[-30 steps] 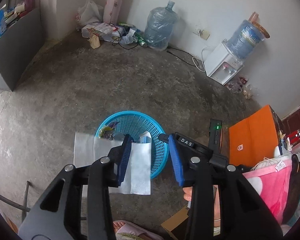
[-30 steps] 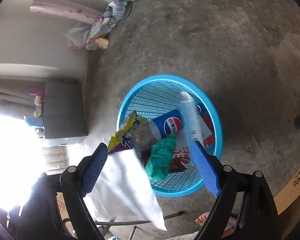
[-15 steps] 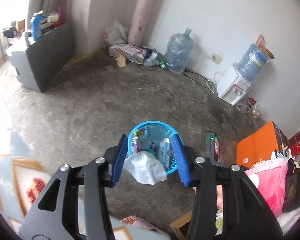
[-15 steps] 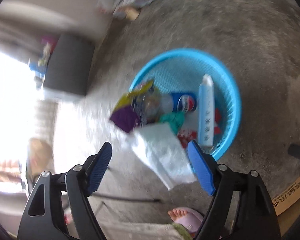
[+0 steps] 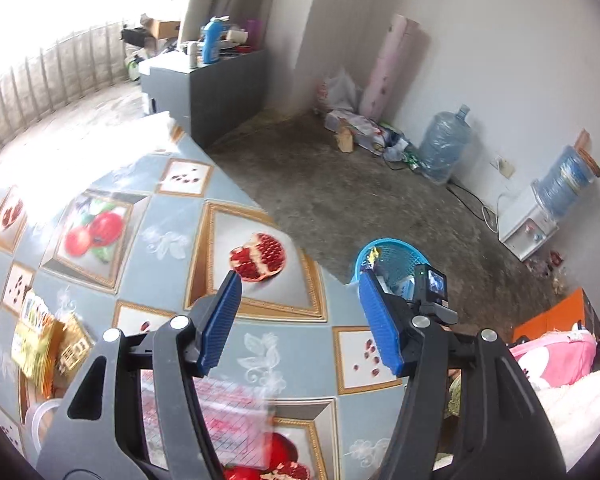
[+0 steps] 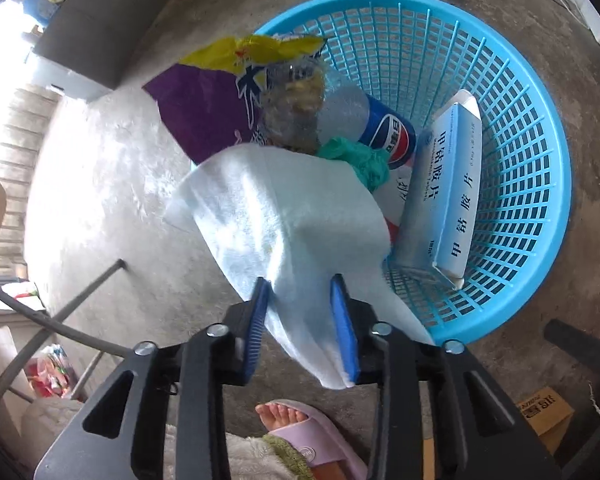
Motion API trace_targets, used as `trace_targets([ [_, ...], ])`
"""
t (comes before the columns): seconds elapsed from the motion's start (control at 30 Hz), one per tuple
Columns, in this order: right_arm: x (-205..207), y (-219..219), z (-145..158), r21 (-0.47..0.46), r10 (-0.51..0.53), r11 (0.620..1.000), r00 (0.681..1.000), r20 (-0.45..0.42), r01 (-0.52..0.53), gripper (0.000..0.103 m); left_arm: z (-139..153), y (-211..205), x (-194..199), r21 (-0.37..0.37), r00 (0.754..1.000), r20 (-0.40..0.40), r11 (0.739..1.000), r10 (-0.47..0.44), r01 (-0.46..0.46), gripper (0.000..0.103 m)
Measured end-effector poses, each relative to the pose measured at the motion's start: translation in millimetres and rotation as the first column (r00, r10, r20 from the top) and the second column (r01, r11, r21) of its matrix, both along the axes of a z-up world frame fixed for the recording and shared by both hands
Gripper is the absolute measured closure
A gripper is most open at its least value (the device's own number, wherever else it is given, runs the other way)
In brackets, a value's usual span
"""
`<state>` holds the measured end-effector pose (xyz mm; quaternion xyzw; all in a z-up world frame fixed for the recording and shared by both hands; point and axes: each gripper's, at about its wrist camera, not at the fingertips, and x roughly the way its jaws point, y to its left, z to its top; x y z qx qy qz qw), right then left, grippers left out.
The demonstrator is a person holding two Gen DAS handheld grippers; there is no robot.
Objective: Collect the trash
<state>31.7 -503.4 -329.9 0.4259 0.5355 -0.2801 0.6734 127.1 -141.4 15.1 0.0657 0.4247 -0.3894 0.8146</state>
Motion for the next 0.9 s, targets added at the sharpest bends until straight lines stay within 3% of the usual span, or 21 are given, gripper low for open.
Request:
trace_targets([
  [0.1,-2,0,7,-0.005,-0.018,1.0,1.0,0.0,0.018,0.099,-6,20,9,-0.013,0.999,-0.026,0.999,0.041,-0.042,0.046],
  [0.33,-30,-17,67,-0.098,-0.124,0.986,0.986,0.113,0.135,0.1,-11,52,23,-0.057,0.995,-0.037,0.993,0.097,-0.099,0.046],
  [0.57,-63,-71,124,-0.203,-0.295,0.923,0.94,0.17,0.327,0.1,-11,61,23,-0.113,0.992,-0.05,0.986,0.116,-0.121,0.046],
  [0.7,-66,-90,127,-0.212,-0.328,0.911,0.933,0.145,0.354,0.1,-12,66,26,-0.144,0.988,-0.067,0.979,0.136,-0.145,0.044],
  [0.9,-46,-98,94,-0.184,-0.353,0.911,0.929,0.112,0.369,0.1,-14,72,32,-0.135,0.984,-0.066,0.975,0.166,-0.174,0.043],
])
